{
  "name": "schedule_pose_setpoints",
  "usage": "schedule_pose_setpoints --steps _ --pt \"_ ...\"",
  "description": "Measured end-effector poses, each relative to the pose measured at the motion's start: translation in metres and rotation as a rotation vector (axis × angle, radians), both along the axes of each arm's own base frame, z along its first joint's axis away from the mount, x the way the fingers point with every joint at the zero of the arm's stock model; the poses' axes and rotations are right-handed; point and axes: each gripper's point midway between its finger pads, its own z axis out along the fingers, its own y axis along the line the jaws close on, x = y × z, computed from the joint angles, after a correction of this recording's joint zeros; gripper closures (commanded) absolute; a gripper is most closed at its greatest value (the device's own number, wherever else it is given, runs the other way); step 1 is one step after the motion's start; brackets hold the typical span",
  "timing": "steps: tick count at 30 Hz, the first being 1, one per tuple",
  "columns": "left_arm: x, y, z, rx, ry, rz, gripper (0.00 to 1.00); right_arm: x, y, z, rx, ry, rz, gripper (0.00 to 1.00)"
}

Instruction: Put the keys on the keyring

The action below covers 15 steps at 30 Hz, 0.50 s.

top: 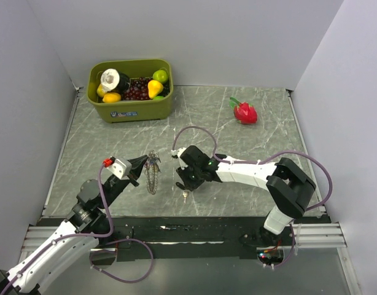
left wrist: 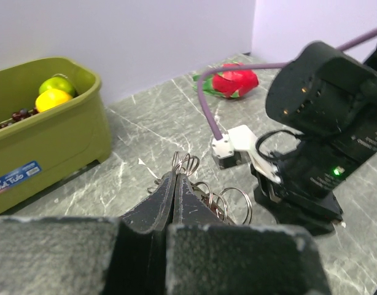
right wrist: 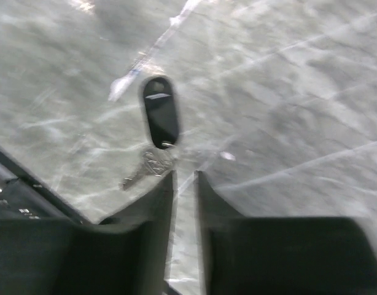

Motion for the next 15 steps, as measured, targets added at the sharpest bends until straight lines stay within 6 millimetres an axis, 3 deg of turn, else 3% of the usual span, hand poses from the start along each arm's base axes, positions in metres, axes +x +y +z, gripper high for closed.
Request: schedule_pose_setpoints --steps 3,9,14,15 --pt "0.000 0.004 0.003 -0.016 -0.001 0.019 0.99 -0.006 0.006 -0.001 0.036 0.026 0.027 0.45" --pt "0.000 0.005 0.004 -0.022 -0.001 0.025 0.99 -0.009 0.013 -0.011 0.058 0.057 0.045 0.42" --pt "0.001 0.001 -0.001 -0.008 0.010 0.010 0.99 -0.005 0.019 -0.020 0.068 0.072 0.043 0.45" --pt "0.001 0.001 -0.002 -0.005 0.013 0.007 0.99 -0.005 0.019 -0.022 0.069 0.076 0.044 0.51"
